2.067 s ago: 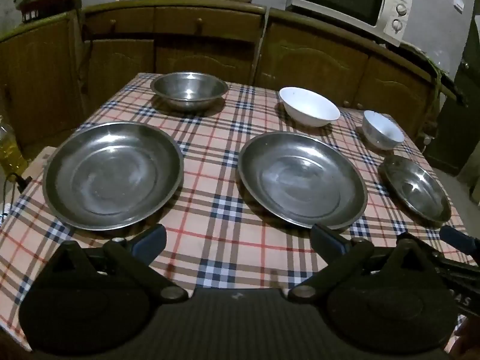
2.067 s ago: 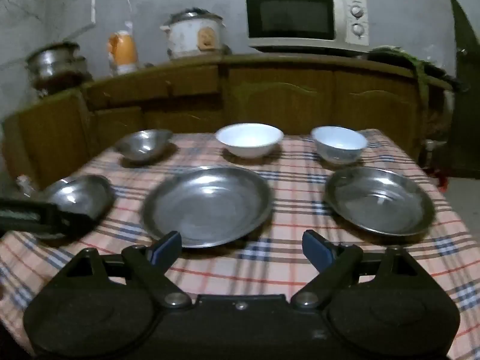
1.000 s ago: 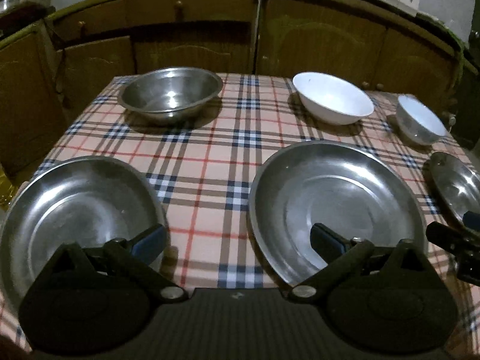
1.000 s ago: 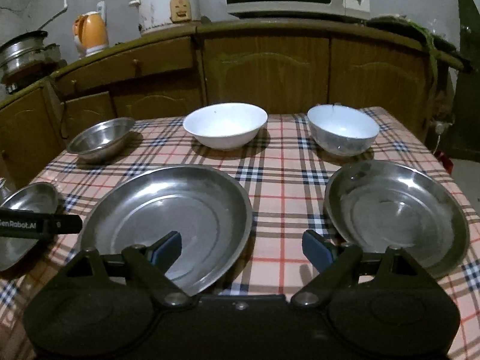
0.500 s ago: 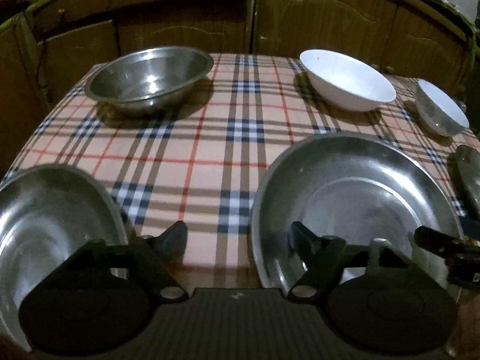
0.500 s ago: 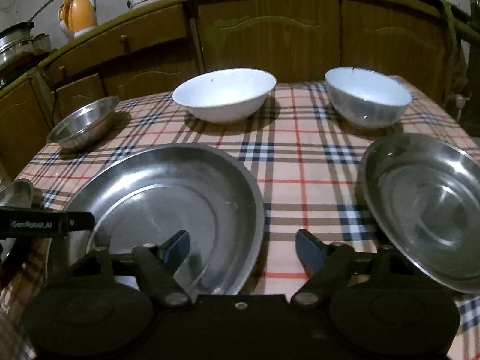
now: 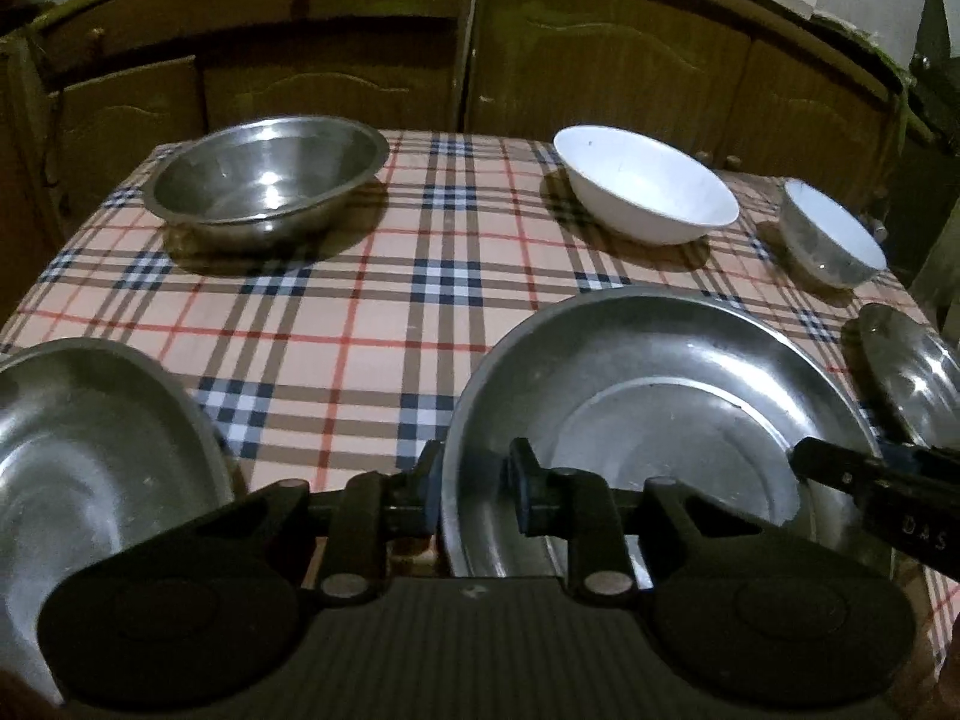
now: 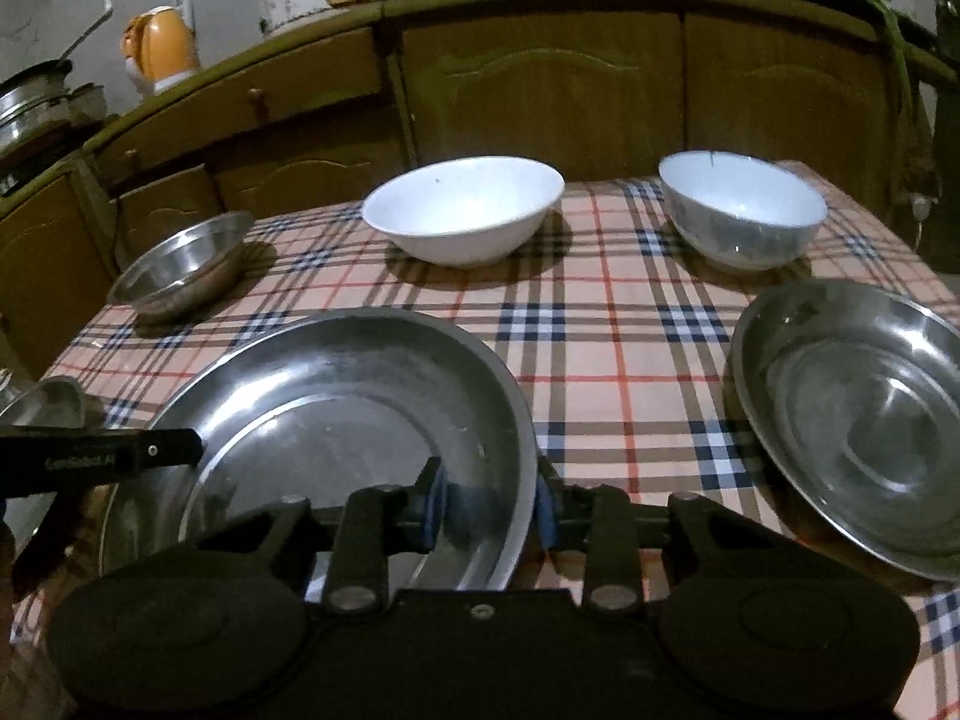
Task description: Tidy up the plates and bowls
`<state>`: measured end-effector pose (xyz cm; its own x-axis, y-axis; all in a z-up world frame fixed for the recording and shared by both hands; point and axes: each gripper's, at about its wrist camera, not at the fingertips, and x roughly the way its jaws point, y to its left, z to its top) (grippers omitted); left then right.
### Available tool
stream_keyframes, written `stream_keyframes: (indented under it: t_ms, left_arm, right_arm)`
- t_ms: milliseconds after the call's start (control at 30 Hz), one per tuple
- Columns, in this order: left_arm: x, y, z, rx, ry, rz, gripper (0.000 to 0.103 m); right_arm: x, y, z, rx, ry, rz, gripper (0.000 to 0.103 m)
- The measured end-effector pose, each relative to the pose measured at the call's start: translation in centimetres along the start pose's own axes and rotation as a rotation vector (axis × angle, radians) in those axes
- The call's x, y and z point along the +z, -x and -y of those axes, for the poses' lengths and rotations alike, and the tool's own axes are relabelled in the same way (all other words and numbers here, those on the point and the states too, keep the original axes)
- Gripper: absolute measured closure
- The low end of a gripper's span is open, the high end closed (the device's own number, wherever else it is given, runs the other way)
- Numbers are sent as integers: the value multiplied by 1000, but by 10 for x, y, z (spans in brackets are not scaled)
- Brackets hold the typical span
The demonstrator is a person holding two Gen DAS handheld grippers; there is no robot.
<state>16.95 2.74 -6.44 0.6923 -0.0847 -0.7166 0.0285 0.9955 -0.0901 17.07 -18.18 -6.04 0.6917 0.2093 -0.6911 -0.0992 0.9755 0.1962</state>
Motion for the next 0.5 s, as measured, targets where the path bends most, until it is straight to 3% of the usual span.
stream_keyframes:
  t_ms: [500]
  left_arm:
    - [-10,72,4,8,9,79,80]
  right_arm:
    - [-3,80,-19,7,51,101,64]
